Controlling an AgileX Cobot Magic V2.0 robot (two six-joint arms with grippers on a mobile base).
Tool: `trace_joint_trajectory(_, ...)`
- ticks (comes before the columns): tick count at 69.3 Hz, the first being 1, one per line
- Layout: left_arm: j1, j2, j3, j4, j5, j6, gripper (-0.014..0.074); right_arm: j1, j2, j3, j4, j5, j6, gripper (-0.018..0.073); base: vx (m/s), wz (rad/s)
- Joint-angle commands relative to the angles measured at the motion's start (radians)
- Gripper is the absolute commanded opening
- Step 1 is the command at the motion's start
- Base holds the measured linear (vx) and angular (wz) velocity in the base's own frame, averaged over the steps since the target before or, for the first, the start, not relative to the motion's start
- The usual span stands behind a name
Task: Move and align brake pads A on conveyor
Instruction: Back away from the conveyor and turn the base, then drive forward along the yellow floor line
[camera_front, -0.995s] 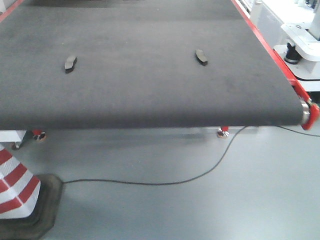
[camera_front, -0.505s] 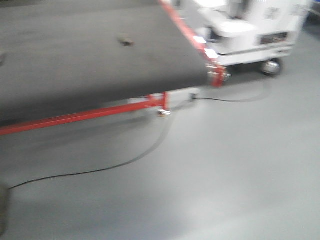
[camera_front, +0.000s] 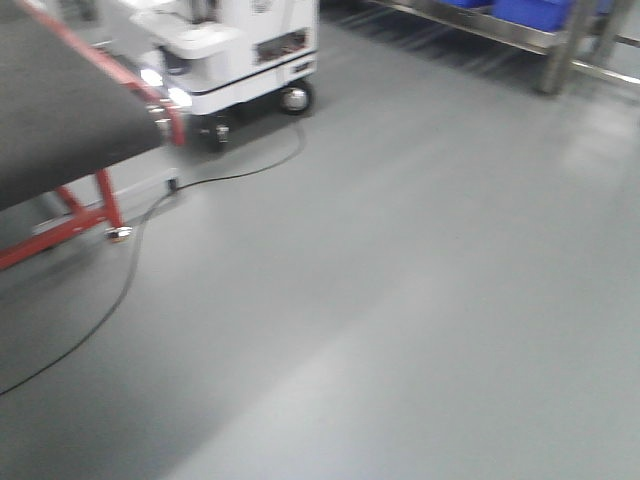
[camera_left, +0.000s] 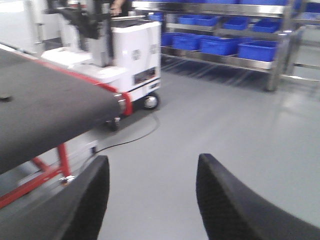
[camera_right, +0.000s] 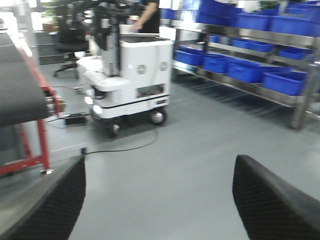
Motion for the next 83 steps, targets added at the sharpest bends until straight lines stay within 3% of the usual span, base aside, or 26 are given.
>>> trace_joint_trajectory(1, -0.001, 0.013, -0.025, -0.01, -0.08, -0.006, 0.0388, -0.006, 0.015, -0.022, -0.004, -0.078, -0.01, 0.057, -0.22, -0.81)
trace_joint_trajectory(46, -0.001, 0.013, -0.025, -0.01, -0.08, -0.006, 0.0388, -0.006, 0.015, -0.022, -0.004, -0.078, -0.01, 0.057, -0.18, -0.76)
trace_joint_trajectory(83, -0.001, 0.014, -0.025, -0.01, -0.08, -0.006, 0.0388, -0.006, 0.015, -0.022, -0.004, -0.078, -0.01, 0.0563, 0.04, -0.74)
